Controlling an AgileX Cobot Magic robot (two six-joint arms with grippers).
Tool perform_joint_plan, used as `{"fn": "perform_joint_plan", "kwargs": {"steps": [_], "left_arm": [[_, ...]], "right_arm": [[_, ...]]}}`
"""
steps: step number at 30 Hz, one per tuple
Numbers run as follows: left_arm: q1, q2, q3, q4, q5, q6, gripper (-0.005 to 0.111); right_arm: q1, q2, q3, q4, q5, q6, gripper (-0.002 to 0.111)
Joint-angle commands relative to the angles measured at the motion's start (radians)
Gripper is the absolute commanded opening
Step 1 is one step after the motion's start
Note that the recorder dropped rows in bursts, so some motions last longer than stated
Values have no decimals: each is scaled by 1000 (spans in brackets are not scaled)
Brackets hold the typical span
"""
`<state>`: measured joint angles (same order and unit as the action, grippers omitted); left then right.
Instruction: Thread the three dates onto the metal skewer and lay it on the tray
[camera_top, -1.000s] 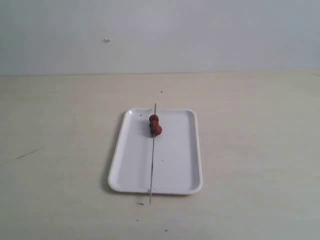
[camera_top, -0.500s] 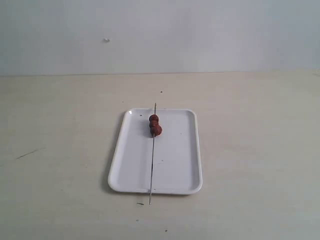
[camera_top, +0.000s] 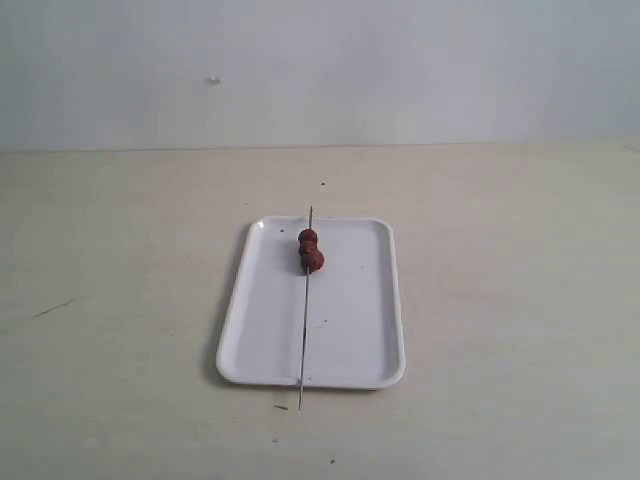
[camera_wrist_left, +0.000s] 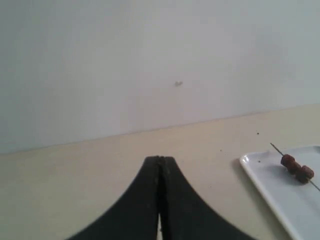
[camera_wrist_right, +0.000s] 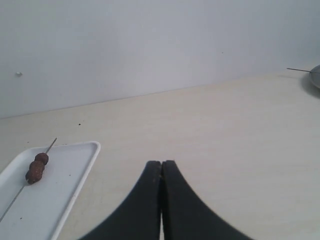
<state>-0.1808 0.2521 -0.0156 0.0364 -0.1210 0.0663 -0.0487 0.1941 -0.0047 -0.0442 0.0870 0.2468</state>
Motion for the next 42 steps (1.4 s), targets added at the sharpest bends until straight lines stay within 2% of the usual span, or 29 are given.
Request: {"fn": "perform_joint_plan", "kwargs": {"steps": [1,7,42], "left_arm": [[11,-92,16,37,17,-66,0],[11,-222,16,37,48,-96,0],[11,-224,16,39,48,-96,0]], "right_arm": [[-6,-8,5,1,-7,-11,0],[-6,-8,5,1,-25,-11,0],[-6,-8,5,1,-27,-11,0]]}}
